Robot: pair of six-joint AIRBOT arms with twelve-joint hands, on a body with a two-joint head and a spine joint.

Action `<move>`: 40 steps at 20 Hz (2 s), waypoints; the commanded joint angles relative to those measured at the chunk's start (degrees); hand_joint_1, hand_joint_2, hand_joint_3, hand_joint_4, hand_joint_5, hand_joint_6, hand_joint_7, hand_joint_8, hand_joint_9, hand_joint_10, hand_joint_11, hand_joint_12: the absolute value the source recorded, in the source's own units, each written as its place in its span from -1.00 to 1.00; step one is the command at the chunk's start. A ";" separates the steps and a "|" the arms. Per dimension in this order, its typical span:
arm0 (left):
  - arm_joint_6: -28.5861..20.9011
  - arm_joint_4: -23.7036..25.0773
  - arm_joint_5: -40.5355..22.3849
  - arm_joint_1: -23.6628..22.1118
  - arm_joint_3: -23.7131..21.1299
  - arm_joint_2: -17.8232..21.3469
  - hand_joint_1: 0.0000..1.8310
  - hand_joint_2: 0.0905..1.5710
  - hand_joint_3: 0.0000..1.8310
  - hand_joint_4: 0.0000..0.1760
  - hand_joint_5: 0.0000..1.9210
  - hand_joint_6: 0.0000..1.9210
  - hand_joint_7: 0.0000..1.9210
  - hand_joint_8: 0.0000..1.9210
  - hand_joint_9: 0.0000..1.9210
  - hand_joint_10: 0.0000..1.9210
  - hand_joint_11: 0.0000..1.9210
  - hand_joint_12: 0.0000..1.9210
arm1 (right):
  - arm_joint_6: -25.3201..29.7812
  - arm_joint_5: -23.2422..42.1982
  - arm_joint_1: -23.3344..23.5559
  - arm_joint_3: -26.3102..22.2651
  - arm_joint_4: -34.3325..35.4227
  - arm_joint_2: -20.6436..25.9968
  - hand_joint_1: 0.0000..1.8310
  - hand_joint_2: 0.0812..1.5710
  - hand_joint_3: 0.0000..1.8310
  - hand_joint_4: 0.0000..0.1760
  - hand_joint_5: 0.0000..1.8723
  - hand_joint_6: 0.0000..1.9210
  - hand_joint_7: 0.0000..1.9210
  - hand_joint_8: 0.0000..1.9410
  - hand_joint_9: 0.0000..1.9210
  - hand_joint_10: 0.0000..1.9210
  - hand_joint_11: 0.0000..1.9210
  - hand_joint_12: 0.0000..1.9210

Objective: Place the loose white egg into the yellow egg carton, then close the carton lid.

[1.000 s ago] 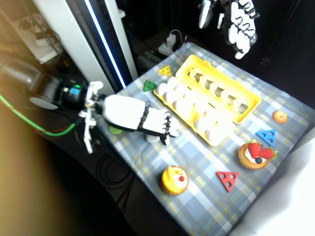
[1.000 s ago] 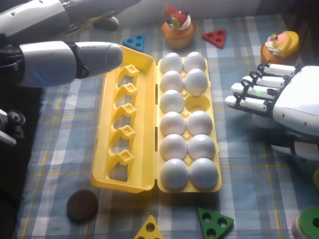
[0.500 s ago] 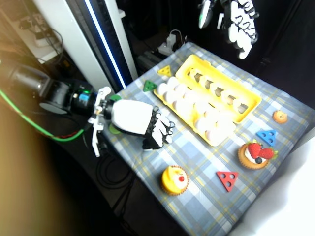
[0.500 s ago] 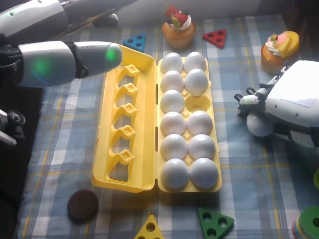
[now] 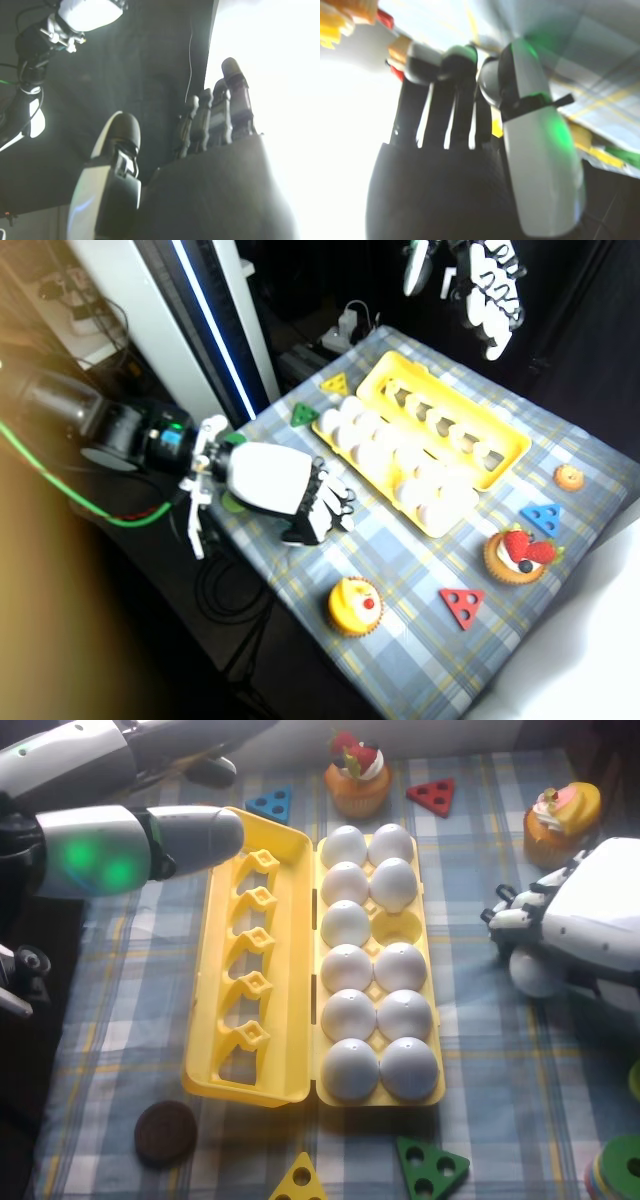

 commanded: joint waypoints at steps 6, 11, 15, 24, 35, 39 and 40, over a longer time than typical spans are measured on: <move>-0.37 -2.22 -7.37 -0.20 -0.03 0.27 -0.59 0.84 -1.00 -1.00 -0.90 -0.99 -0.94 -1.00 -0.94 -0.99 -1.00 -0.21 | -0.36 9.58 4.46 -1.19 -3.62 0.64 0.27 0.69 -0.99 -1.00 -0.42 0.41 -0.29 0.87 0.17 0.95 0.23 1.00; -0.36 -2.25 -7.41 -0.18 0.05 0.09 -0.62 0.84 -1.00 -1.00 -0.90 -1.00 -0.96 -1.00 -0.96 -1.00 -1.00 -0.29 | -0.36 9.58 7.47 -0.05 -5.15 -1.54 0.37 0.71 -0.96 -1.00 -0.50 0.59 -0.43 0.87 -0.27 0.99 -0.05 1.00; -0.36 -2.26 -7.39 -0.08 0.22 -0.20 -0.62 0.84 -1.00 -1.00 -0.90 -1.00 -0.96 -1.00 -0.96 -1.00 -1.00 -0.30 | -0.36 8.94 10.16 1.38 -6.38 -3.88 0.40 0.69 -0.94 -1.00 -0.51 0.59 -0.44 0.84 -0.37 0.99 -0.13 1.00; -0.38 -2.26 -7.11 0.06 0.82 -1.16 -0.62 0.80 -1.00 -0.86 -0.89 -1.00 -0.96 -1.00 -0.95 -1.00 -1.00 -0.35 | -0.37 4.59 15.32 5.79 -8.21 -10.28 0.26 0.61 -1.00 -1.00 -0.25 0.33 -0.23 0.81 -0.37 0.90 -0.26 1.00; -0.82 -2.42 -7.27 0.25 1.01 -1.43 -0.55 0.77 -1.00 -0.88 -0.87 -1.00 -0.94 -1.00 -0.95 -1.00 -1.00 -0.36 | -0.37 2.10 15.59 5.67 -8.21 -12.44 0.13 0.60 -1.00 -1.00 -0.97 -0.99 -1.00 -1.00 -1.00 -1.00 -1.00 -0.16; -0.84 -3.48 -8.21 1.19 0.70 -0.84 -0.62 0.79 -1.00 -1.00 -0.86 -1.00 -0.93 -1.00 -0.94 -1.00 -1.00 -0.23 | -0.37 4.27 15.53 2.97 -8.18 -9.34 0.03 0.73 -0.97 -1.00 -1.00 -1.00 -0.98 -1.00 -0.98 -0.98 -1.00 0.48; -0.84 -3.67 -8.48 1.37 0.59 -0.68 -0.63 0.79 -1.00 -1.00 -0.86 -1.00 -0.94 -1.00 -0.95 -1.00 -1.00 -0.23 | -0.37 4.88 15.43 1.91 -8.20 -7.63 -0.10 0.74 -0.97 -1.00 -1.00 -1.00 -1.00 -1.00 -1.00 -0.99 -1.00 0.50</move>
